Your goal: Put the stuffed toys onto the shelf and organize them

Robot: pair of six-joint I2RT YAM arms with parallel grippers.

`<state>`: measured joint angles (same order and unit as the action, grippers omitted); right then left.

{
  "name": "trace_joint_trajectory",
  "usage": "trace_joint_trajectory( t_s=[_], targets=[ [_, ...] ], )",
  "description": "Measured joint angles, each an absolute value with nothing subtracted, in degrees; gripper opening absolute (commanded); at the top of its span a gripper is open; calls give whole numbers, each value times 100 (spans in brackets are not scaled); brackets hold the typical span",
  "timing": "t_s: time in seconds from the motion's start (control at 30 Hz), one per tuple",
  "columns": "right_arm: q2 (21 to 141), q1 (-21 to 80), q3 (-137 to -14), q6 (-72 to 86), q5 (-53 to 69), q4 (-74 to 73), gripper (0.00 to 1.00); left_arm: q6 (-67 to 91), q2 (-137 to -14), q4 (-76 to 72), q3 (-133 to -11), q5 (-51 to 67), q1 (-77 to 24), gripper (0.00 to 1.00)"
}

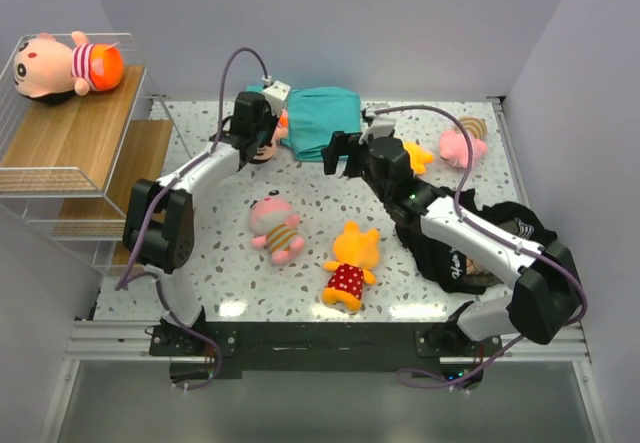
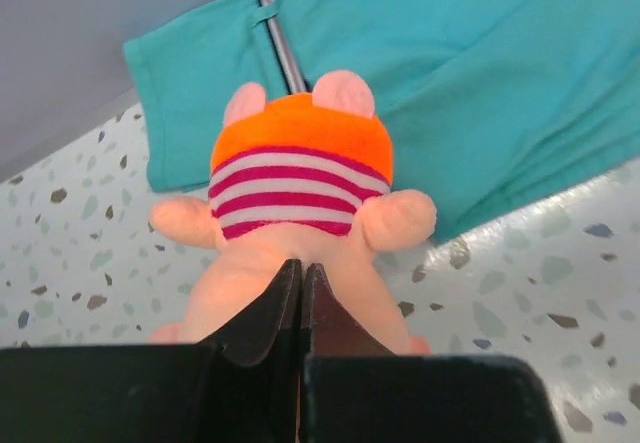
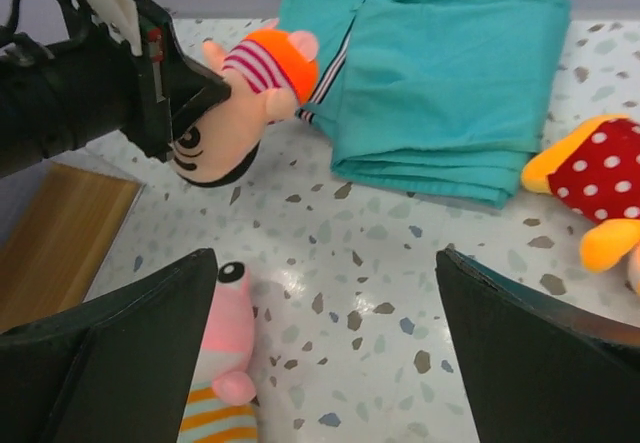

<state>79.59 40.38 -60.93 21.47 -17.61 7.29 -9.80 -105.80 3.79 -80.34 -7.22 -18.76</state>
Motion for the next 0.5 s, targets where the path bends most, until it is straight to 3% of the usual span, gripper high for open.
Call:
trace_joint_trajectory(
  t_s=[0.3, 0.5],
  targets=[
    [8077, 2602, -6416, 3114, -132, 156, 86, -2237, -9708, -32, -6840, 1820, -2014, 0],
    [8125, 2506, -6558, 3430, 344, 134, 84, -3203, -9703, -23, -6637, 2738, -2268, 0]
  ],
)
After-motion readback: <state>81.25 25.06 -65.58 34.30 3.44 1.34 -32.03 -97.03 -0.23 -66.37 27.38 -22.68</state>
